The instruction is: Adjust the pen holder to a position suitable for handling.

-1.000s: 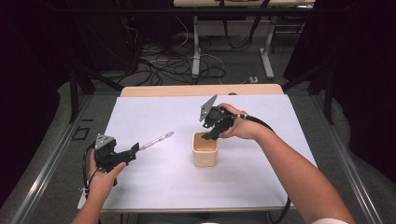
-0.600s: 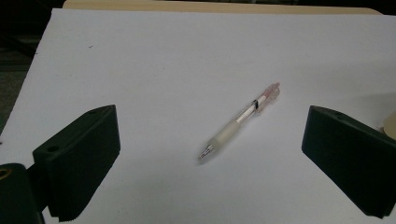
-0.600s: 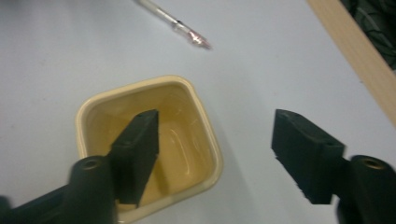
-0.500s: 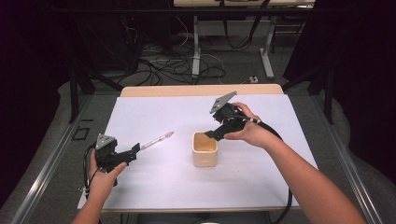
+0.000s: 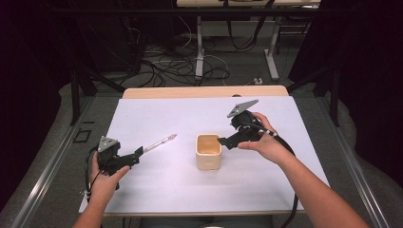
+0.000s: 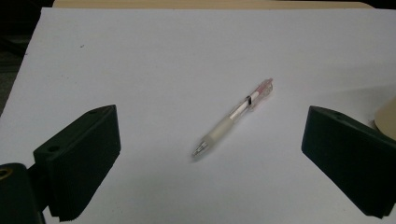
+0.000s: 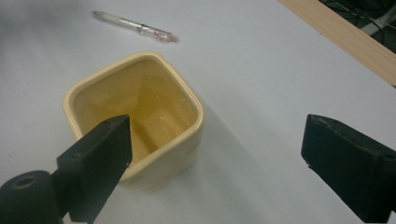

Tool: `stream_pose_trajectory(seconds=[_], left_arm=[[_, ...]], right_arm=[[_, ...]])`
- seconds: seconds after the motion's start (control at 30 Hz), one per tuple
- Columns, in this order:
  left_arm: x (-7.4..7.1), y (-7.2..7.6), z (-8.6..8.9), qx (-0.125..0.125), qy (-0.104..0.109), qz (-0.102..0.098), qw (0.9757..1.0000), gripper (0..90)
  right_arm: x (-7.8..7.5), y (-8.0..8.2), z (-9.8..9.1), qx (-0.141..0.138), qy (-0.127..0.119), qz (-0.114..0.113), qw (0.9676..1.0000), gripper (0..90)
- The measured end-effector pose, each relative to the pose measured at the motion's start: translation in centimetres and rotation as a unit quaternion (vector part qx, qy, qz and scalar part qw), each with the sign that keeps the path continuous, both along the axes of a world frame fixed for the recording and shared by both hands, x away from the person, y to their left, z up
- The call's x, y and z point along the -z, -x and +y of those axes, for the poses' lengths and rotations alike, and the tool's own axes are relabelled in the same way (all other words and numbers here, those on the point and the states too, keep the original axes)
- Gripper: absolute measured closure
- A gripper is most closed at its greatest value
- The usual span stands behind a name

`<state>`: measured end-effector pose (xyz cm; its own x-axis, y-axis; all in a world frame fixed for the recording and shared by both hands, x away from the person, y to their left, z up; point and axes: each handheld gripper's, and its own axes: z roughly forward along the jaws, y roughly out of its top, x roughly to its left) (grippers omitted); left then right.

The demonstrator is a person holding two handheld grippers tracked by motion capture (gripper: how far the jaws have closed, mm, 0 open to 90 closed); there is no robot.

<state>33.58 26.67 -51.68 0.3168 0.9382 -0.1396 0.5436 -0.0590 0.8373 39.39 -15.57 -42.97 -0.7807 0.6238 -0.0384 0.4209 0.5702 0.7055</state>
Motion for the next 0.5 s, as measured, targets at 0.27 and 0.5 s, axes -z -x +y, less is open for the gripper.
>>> stream_pose_trajectory(seconds=[0.27,0.5], left_arm=[[-0.2,0.0,-0.1,0.006,-0.013,-0.001,0.9999,4.5],[-0.3,-0.1,0.0,0.004,-0.019,0.004,0.9998,8.6]], right_arm=[[0.3,1.4,-2.6,0.058,-0.055,-0.012,0.9967,0.0],[1.4,2.8,-4.7,0.109,-0.096,-0.016,0.9893,0.0]])
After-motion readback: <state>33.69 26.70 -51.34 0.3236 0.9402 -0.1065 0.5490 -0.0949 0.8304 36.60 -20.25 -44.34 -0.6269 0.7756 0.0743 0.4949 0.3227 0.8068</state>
